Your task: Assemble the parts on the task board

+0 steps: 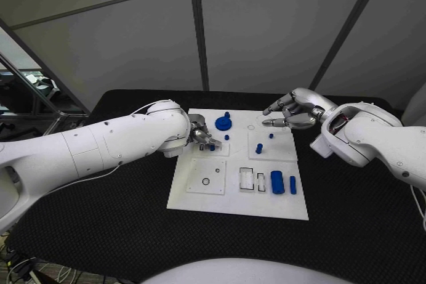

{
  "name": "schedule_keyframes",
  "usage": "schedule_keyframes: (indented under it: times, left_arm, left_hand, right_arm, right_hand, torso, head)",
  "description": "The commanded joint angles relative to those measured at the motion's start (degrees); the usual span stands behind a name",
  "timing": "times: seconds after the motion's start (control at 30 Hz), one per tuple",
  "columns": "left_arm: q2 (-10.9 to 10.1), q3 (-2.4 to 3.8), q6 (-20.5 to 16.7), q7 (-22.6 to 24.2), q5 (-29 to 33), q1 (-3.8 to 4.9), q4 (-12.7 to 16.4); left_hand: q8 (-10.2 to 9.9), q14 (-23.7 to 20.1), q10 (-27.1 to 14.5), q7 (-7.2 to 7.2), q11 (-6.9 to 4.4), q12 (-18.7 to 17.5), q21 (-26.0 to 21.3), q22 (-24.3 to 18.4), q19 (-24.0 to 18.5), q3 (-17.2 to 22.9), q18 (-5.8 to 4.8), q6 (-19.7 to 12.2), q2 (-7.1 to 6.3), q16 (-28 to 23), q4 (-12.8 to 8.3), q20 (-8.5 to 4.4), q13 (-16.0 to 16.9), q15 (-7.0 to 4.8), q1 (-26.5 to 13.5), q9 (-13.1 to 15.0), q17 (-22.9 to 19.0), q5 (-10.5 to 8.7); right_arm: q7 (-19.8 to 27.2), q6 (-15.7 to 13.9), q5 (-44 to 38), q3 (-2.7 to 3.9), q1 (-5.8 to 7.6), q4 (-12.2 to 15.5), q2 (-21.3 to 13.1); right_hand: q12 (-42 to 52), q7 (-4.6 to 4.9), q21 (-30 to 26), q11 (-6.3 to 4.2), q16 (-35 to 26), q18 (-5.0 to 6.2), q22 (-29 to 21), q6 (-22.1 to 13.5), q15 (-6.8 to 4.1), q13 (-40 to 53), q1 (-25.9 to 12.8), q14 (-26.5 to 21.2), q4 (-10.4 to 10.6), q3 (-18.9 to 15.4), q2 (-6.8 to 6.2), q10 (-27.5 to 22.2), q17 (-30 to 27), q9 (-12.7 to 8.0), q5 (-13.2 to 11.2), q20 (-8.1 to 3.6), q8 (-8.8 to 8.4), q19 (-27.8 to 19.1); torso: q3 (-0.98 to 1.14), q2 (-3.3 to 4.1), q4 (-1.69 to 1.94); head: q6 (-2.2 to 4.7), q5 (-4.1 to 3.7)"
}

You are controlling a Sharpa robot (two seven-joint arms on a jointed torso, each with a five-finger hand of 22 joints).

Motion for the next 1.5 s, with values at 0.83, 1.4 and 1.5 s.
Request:
schedule_keyframes:
  times: [0.83,1.4,1.5]
  left_arm:
    - [-1.1,6.72,10.2,-1.4,1.4,5.12,-5.3]
    - [6.5,3.24,12.9,1.4,1.4,6.23,-19.6]
    - [7.2,3.13,12.8,1.6,1.4,6.02,-20.8]
  left_hand:
    - [-10.6,5.0,-1.3,2.80,2.01,-8.9,-4.6,-5.4,-3.7,-2.9,1.76,-4.2,-0.16,-2.4,-0.5,1.95,5.4,1.82,6.3,-9.9,11.3,-0.13]
    - [-12.4,5.0,-1.4,3.26,2.45,-8.3,-5.1,-5.6,-3.9,-3.4,1.90,-3.4,0.98,-2.3,-0.4,2.54,5.7,2.29,7.4,-13.9,11.4,-0.13]
    - [-12.5,5.0,-1.4,3.29,2.47,-8.2,-5.2,-5.6,-3.9,-3.9,1.92,-3.2,0.89,-2.3,-0.2,2.58,5.8,2.32,6.9,-14.3,11.4,-0.17]
  right_arm:
    - [0.6,0.1,-0.1,0.04,0.11,-0.4,0.0]
    - [0.7,0.2,-0.1,0.04,0.11,-0.5,0.5]
    - [0.7,0.2,-0.1,0.04,0.11,-0.5,0.6]
  right_hand:
    - [0.2,0.08,-0.4,0.14,-0.2,0.34,3.5,0.1,-0.29,0.0,-1.1,2.4,0.1,-0.5,0.03,0.2,0.0,-0.1,0.4,-0.39,-0.34,0.3]
    - [0.1,0.08,-0.4,0.13,-0.2,0.35,3.5,0.1,-0.29,-0.1,-1.1,2.4,0.1,-0.5,0.06,0.2,0.0,-0.1,0.4,-0.39,-0.34,0.3]
    - [0.1,0.08,-0.4,0.13,-0.2,0.35,3.5,0.1,-0.29,-0.1,-1.1,2.4,0.1,-0.5,0.06,0.2,0.0,-0.1,0.4,-0.39,-0.34,0.3]
  torso:
    - [0.03,0.08,-0.06]
    - [-0.03,0.07,-0.04]
    - [-0.04,0.07,-0.05]
  head:
    - [0.71,0.04]
    - [0.50,0.24]
    - [0.50,0.30]
